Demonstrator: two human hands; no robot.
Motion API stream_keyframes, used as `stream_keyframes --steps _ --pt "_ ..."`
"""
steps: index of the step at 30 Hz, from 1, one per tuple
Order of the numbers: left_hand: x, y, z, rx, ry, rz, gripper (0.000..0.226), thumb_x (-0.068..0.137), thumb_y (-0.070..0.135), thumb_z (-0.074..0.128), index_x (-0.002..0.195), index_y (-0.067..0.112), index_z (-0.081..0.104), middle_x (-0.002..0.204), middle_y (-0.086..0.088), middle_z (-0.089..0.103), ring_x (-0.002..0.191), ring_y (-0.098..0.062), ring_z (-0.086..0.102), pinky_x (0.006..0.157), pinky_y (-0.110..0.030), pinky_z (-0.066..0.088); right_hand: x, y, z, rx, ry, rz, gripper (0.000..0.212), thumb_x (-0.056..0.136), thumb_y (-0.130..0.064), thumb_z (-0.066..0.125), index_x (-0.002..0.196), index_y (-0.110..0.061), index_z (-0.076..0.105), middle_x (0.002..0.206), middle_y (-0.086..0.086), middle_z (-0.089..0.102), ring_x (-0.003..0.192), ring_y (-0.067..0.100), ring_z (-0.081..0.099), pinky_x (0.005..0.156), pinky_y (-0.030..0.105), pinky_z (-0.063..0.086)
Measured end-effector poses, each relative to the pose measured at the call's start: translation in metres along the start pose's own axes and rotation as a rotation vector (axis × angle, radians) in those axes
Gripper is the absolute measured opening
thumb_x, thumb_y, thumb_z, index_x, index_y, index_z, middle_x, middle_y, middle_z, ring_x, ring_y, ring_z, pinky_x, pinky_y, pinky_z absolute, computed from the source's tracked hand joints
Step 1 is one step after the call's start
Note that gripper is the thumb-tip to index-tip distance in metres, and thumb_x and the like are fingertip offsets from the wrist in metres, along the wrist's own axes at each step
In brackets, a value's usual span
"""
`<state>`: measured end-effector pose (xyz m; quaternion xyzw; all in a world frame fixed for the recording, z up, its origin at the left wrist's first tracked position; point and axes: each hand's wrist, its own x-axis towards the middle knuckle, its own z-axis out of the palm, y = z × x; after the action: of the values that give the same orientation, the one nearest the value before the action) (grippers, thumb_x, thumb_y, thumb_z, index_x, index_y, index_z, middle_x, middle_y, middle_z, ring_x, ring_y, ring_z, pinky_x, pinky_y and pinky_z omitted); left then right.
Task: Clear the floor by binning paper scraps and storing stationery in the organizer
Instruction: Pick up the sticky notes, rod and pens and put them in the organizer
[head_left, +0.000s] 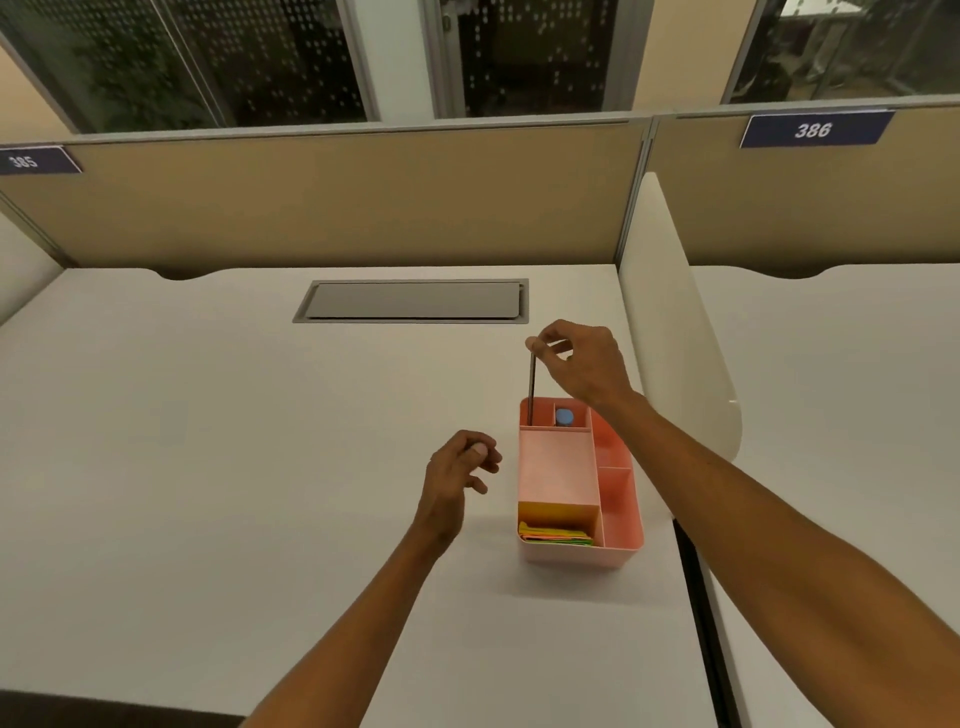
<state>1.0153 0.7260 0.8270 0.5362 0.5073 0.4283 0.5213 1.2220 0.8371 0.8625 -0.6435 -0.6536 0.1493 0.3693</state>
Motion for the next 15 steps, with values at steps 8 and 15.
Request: stream_keyframes --steps 8,15 --pt "-0.008 0.016 -0.022 -0.392 -0.115 -0.367 0.079 0.091 0.066 0.023 0.108 0.000 0.062 0.099 -0.022 0.066 0.086 -0.035 0.061 0.066 -0.038 0.049 -0.003 -0.019 -0.021 0.140 0.008 0.029 0.047 0.100 -0.047 0.039 0.100 -0.013 0.072 0.096 0.006 0.074 0.087 0.018 0.068 0.081 0.029 0.053" --pt "-0.024 0.014 -0.059 -0.498 -0.130 -0.457 0.086 0.088 0.072 0.022 0.111 0.000 0.063 0.104 -0.023 0.066 0.089 -0.037 0.062 0.069 -0.041 0.050 -0.049 -0.065 -0.009 -0.012 -0.247 -0.112 0.048 0.099 -0.048 0.036 0.108 -0.014 0.070 0.108 0.006 0.073 0.099 0.020 0.065 0.095 0.035 0.047"
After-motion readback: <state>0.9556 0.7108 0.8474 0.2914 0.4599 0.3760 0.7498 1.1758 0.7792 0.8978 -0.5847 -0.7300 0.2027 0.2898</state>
